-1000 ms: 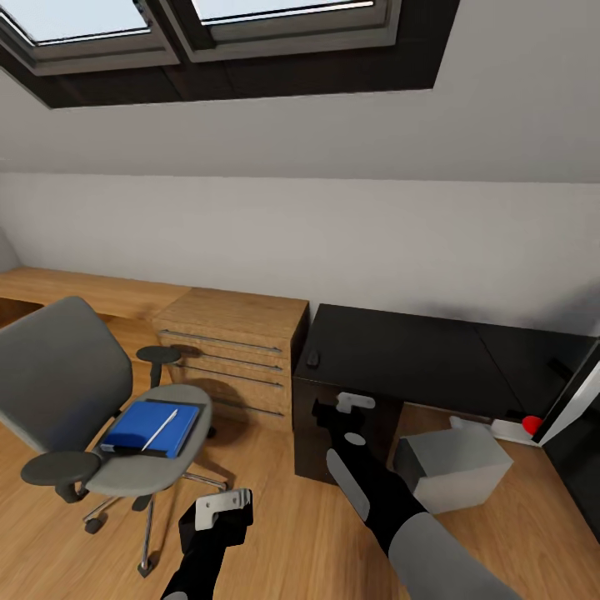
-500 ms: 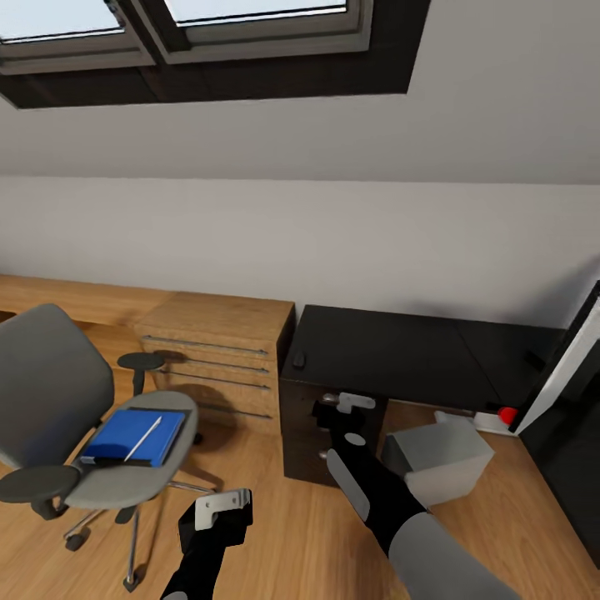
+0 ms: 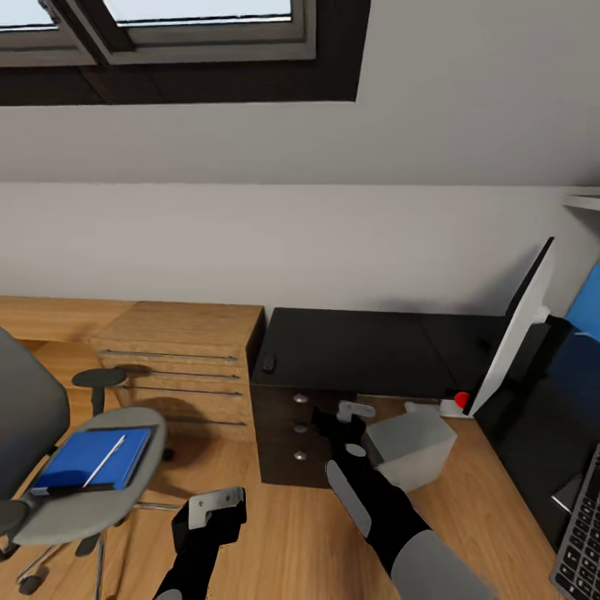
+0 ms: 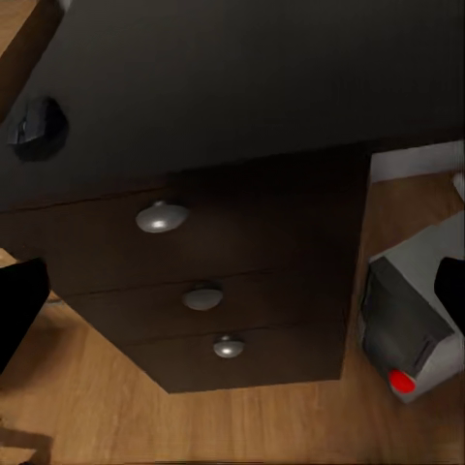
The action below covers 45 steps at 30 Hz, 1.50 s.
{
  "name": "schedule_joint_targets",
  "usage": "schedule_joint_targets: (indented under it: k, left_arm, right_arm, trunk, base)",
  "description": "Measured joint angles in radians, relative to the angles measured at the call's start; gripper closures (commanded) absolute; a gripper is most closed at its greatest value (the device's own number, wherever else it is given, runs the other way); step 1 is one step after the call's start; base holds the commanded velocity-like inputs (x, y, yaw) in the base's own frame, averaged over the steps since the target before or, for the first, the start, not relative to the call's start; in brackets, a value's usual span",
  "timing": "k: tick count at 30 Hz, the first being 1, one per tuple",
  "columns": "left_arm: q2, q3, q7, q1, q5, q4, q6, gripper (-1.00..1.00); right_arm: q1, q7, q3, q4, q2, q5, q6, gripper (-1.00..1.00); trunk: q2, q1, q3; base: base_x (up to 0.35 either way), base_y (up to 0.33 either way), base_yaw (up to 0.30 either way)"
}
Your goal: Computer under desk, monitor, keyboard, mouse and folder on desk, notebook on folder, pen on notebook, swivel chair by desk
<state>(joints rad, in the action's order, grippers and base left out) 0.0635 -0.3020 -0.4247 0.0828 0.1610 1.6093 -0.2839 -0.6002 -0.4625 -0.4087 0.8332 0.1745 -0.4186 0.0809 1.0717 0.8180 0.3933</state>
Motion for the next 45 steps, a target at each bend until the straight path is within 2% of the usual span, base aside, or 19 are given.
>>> schedule_joint_targets:
  k: [4,6,9,13,17,22,40,45]
  left_arm:
    - [0.001,0.030,0.000,0.000,0.001,0.001,0.000,-1.00]
    - [0.001,0.038,0.000,0.000,0.001,0.001,0.000,-1.00]
    - [0.001,0.042,0.000,0.000,0.001,0.002,-0.001,-1.00]
    - [0.001,0.043,0.000,0.000,0.001,0.002,-0.001,-1.00]
    - [0.001,0.045,0.000,0.000,0.001,0.002,-0.001,-1.00]
    - [0.001,0.045,0.000,0.000,0.001,0.001,-0.001,-1.00]
    - [0.001,0.045,0.000,0.000,0.001,0.001,-0.001,-1.00]
    - [0.001,0.045,0.000,0.000,0.001,0.001,-0.001,-1.00]
  right_arm:
    - [0.089,-0.017,0.000,0.114,-0.003,0.003,0.002,-1.00]
    - [0.157,-0.041,-0.002,0.214,-0.027,0.002,0.004,-1.00]
    - [0.231,-0.069,-0.003,0.316,-0.044,0.002,0.006,-1.00]
    - [0.287,-0.085,-0.003,0.388,-0.071,0.001,0.007,-1.00]
    - [0.303,-0.090,-0.001,0.409,-0.093,0.002,0.006,-1.00]
    - [0.305,-0.091,0.002,0.412,-0.101,0.002,0.005,-1.00]
    - [0.305,-0.091,0.010,0.407,-0.108,0.001,0.002,-1.00]
    - [0.305,-0.091,0.023,0.407,-0.114,0.001,0.000,-1.00]
  trunk:
    - [0.000,0.000,-0.003]
    - [0.000,0.000,-0.004]
    - [0.000,0.000,-0.007]
    - [0.000,0.000,-0.010]
    - [0.000,0.000,-0.012]
    - [0.000,0.000,-0.016]
    - [0.000,0.000,-0.027]
    - [0.000,0.000,-0.030]
  base:
    - [0.000,0.000,-0.265]
    - [0.000,0.000,-0.265]
    - [0.000,0.000,-0.264]
    - [0.000,0.000,-0.265]
    - [0.000,0.000,-0.266]
    - [0.000,0.000,-0.269]
    - [0.000,0.000,-0.271]
    - [0.000,0.000,-0.273]
